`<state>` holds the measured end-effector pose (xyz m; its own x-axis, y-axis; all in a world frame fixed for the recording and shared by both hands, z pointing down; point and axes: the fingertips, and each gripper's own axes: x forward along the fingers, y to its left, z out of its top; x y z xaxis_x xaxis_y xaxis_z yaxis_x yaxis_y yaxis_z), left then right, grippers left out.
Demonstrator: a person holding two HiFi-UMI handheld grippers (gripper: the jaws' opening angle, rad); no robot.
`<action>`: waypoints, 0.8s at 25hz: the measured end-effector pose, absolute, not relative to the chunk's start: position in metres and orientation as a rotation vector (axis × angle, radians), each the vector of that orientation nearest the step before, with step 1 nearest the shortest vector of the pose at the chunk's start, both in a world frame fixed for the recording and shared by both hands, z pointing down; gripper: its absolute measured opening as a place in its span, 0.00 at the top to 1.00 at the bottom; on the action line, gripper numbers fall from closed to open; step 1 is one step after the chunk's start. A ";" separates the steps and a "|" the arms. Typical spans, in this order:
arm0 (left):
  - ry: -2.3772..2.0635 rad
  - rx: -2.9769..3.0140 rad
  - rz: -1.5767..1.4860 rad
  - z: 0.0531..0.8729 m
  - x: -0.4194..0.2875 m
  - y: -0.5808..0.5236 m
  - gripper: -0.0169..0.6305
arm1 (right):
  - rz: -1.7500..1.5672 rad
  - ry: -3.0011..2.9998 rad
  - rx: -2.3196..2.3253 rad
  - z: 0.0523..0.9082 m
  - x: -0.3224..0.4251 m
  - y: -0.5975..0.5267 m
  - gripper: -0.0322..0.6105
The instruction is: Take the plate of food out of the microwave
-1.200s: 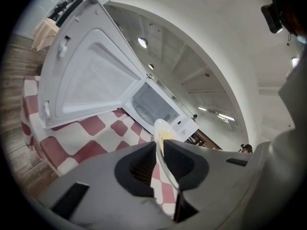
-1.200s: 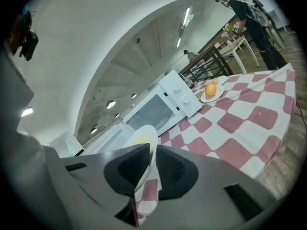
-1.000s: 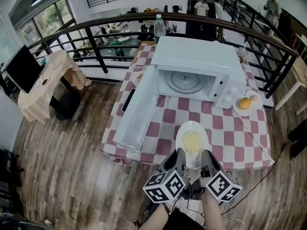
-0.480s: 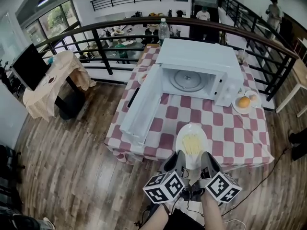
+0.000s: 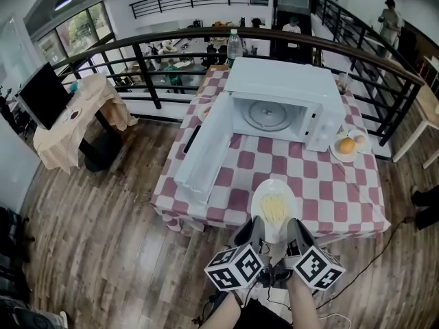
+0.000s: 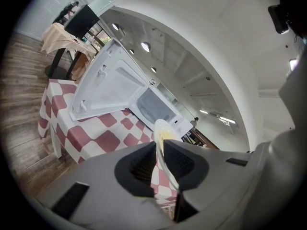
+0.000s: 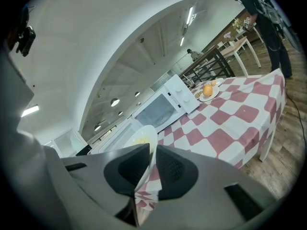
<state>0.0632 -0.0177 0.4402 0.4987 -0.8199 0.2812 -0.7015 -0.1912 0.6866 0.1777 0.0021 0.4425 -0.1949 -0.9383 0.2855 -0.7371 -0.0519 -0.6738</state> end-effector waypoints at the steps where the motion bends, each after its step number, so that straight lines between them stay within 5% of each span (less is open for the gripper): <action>1: -1.253 1.943 -0.188 0.441 0.063 -0.018 0.87 | -1.090 1.959 -1.799 0.443 0.177 0.002 0.88; 20: -1.221 1.933 -0.181 0.450 0.071 -0.052 0.88 | -1.107 1.920 -1.814 0.453 0.186 -0.029 0.89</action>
